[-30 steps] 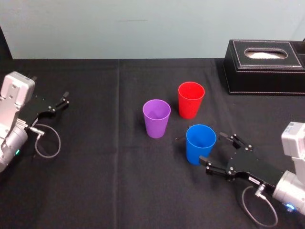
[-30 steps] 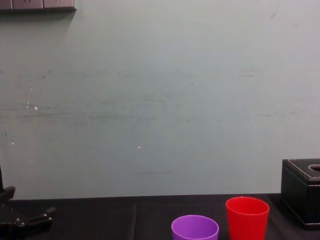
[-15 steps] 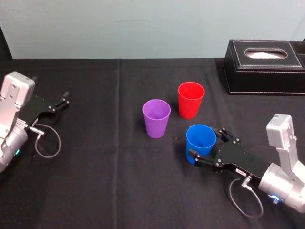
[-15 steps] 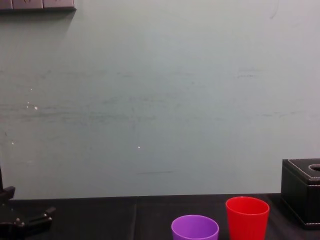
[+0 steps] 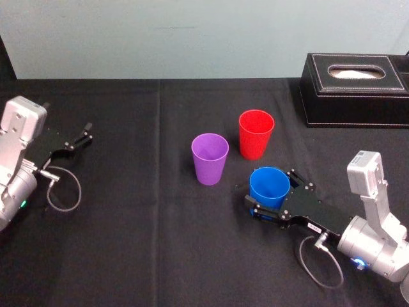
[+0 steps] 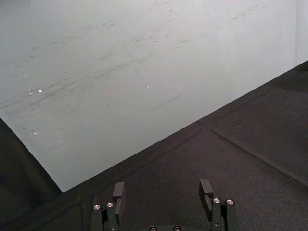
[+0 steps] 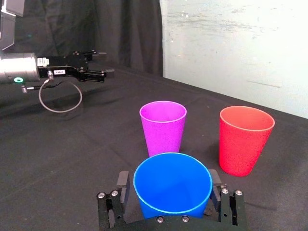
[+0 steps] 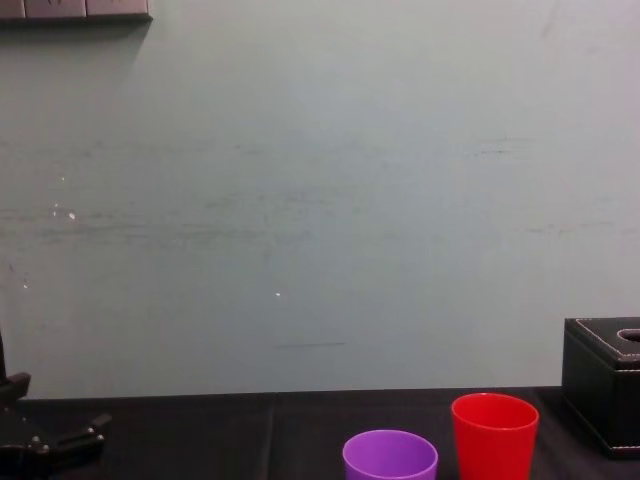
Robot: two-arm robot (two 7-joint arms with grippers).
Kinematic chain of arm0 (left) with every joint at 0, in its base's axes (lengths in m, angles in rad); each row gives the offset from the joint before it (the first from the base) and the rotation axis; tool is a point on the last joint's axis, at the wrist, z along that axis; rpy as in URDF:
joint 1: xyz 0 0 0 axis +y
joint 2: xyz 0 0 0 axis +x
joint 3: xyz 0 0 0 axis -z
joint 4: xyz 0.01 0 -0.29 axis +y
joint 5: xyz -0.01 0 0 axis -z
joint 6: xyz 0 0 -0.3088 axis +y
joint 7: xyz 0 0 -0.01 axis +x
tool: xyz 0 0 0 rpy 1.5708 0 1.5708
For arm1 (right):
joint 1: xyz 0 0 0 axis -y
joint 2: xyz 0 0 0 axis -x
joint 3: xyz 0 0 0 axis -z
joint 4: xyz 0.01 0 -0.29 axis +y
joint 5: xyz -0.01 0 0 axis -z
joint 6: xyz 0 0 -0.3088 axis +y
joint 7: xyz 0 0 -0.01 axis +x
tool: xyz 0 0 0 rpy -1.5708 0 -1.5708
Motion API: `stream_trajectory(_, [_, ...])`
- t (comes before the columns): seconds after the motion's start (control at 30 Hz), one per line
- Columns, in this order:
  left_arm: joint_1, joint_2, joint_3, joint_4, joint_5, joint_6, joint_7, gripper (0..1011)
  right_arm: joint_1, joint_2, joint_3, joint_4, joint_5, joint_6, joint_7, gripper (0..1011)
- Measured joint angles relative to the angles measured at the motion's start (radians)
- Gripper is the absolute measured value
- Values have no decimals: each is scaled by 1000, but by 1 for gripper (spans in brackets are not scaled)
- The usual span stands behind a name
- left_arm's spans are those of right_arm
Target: Stack the three plastic cups sequentially using one hand.
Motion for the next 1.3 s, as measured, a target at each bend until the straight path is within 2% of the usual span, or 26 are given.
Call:
stream_trajectory(0.33, [0, 0, 0, 0, 0, 0, 0, 1005, 0, 2, 0, 0, 2, 0, 0, 1003])
stream_trajectory(0.53, [0, 0, 0, 0, 0, 0, 0, 1005, 0, 3, 0, -1, 3, 0, 0, 892])
stream_trajectory(0.63, [0, 0, 0, 0, 0, 0, 0, 1005, 0, 3, 0, -1, 4, 0, 0, 801])
stream_trajectory(1.03, [0, 0, 0, 0, 0, 0, 0, 1005, 0, 2, 2, -2, 4, 1, 5, 736])
stream_trajectory(1.2, [0, 0, 0, 0, 0, 0, 0, 1005, 5, 2, 13, -19, 7, 29, 13, 723])
stream_trajectory(1.3, [0, 0, 0, 0, 0, 0, 0, 1005, 8, 13, 23, -52, 26, 65, 26, 723])
